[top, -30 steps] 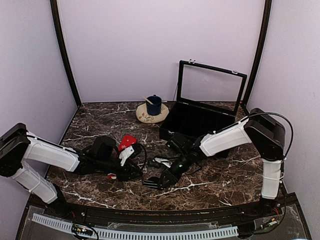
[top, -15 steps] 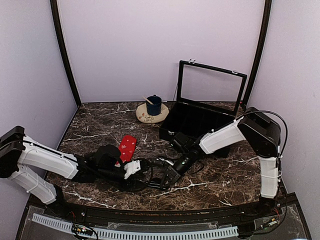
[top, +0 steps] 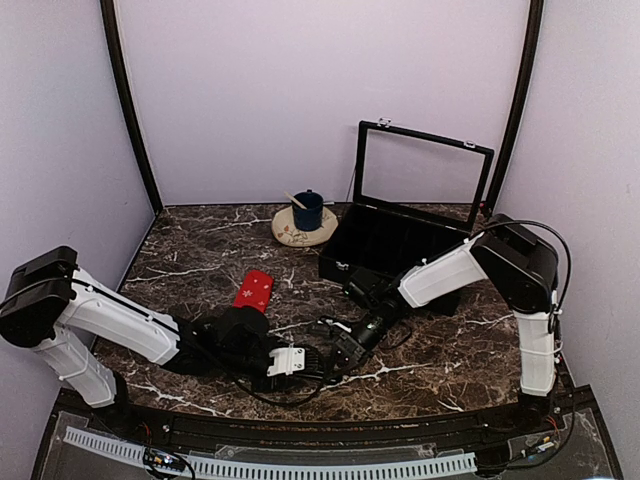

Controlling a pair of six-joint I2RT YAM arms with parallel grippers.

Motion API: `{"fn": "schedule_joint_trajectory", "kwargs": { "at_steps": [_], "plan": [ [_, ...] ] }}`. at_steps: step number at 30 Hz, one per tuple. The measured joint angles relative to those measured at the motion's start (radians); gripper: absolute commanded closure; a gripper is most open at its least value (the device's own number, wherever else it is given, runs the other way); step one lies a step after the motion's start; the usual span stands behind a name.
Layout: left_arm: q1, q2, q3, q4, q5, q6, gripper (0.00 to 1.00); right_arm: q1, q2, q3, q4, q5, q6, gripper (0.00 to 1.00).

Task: Roll the socks
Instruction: Roll the sock at the center of the board.

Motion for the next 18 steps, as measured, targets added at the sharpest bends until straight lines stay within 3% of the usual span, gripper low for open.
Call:
{"fn": "schedule_joint_trajectory", "kwargs": {
  "at_steps": [9, 18],
  "plan": [
    [-0.008, 0.06, 0.027, 0.001, -0.063, 0.072, 0.58, 0.0, 0.005, 0.0, -0.042, -0.024, 0.001, 1.0],
    [-0.008, 0.085, 0.048, 0.0, -0.04, 0.101, 0.63, -0.005, 0.018, 0.011, -0.08, -0.047, -0.007, 1.0]
  ]
}}
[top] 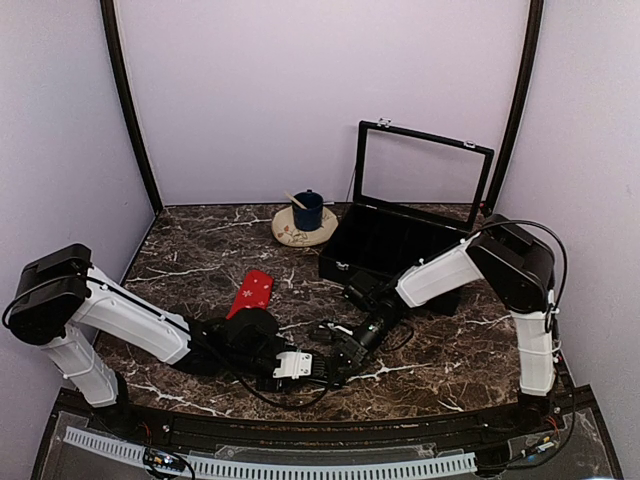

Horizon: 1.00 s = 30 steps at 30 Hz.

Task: Roll the socks
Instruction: Roll the sock at the center of the board.

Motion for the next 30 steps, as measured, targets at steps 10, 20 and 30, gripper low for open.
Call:
{"fn": "schedule_joint_trajectory", "kwargs": {
  "at_steps": [10, 20, 30],
  "plan": [
    [0.0, 0.012, 0.019, -0.03, 0.048, 0.024, 0.74, -0.002, 0.03, 0.053, -0.063, -0.01, -0.018, 1.0],
    [0.0, 0.058, 0.079, -0.085, 0.063, 0.035, 0.83, -0.007, 0.041, 0.073, -0.103, -0.017, -0.038, 1.0],
    [0.01, 0.098, 0.171, -0.201, 0.104, 0.044, 1.0, -0.013, 0.042, 0.08, -0.142, -0.008, -0.048, 0.88]
  ]
}}
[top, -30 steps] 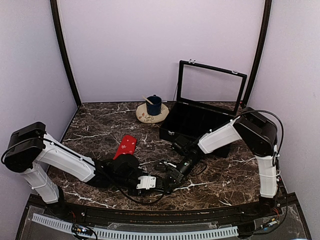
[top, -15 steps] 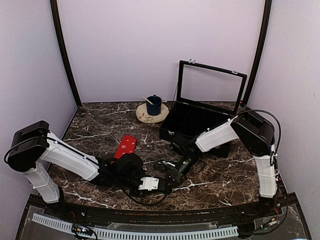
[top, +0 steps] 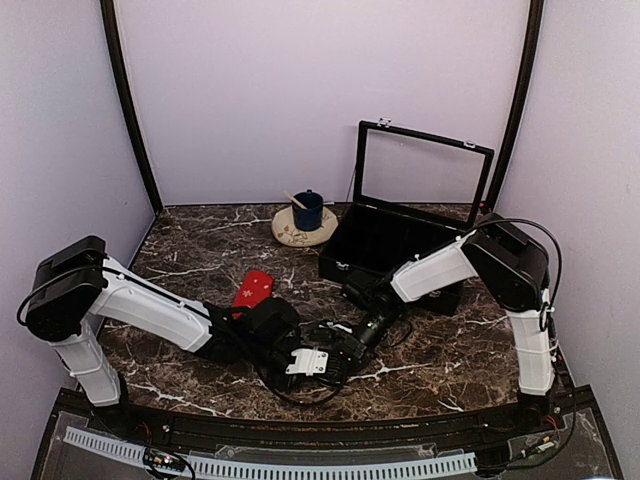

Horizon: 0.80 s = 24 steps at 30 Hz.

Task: Roll the socks
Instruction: Roll the sock at the center of the board.

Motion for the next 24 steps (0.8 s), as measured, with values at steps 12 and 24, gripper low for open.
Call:
{"fn": "schedule_joint_trajectory", "kwargs": {
  "at_steps": [12, 24],
  "plan": [
    [0.075, 0.087, 0.171, -0.229, 0.202, -0.073, 1.0, -0.022, -0.008, 0.001, 0.011, 0.018, 0.009, 0.74],
    [0.14, 0.118, 0.214, -0.332, 0.352, -0.119, 1.0, -0.059, -0.082, -0.111, 0.16, 0.053, 0.08, 0.72]
  ]
}}
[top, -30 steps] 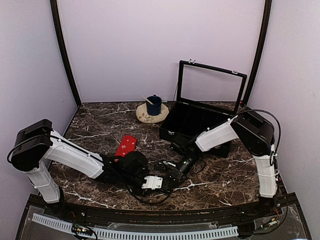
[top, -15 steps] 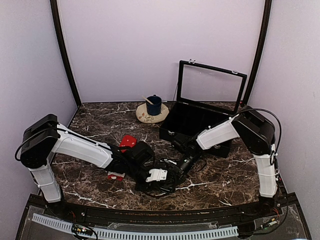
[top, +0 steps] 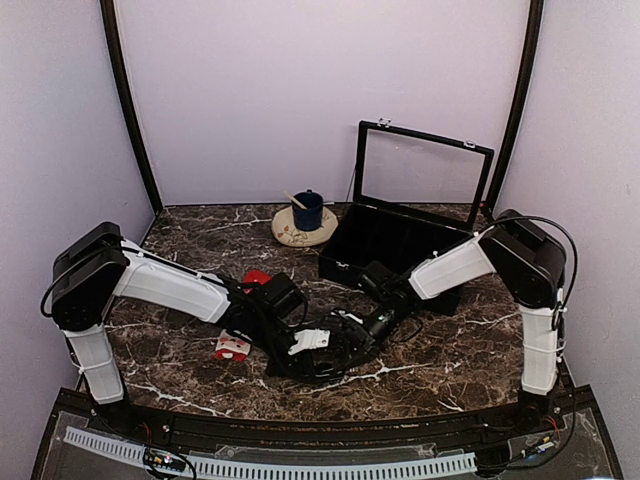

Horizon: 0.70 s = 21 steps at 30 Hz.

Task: Roll the socks
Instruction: Roll the sock at the center of the board.

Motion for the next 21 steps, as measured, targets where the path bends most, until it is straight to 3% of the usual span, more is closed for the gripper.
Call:
{"fn": "schedule_joint_trajectory", "kwargs": {
  "at_steps": [11, 21],
  "plan": [
    [0.036, 0.046, 0.061, -0.107, 0.087, -0.026, 1.0, -0.045, -0.093, -0.098, 0.156, 0.123, 0.085, 0.72],
    [0.079, 0.12, 0.145, -0.219, 0.177, -0.057, 1.0, -0.044, -0.305, -0.28, 0.289, 0.399, 0.1, 0.73]
  ]
}}
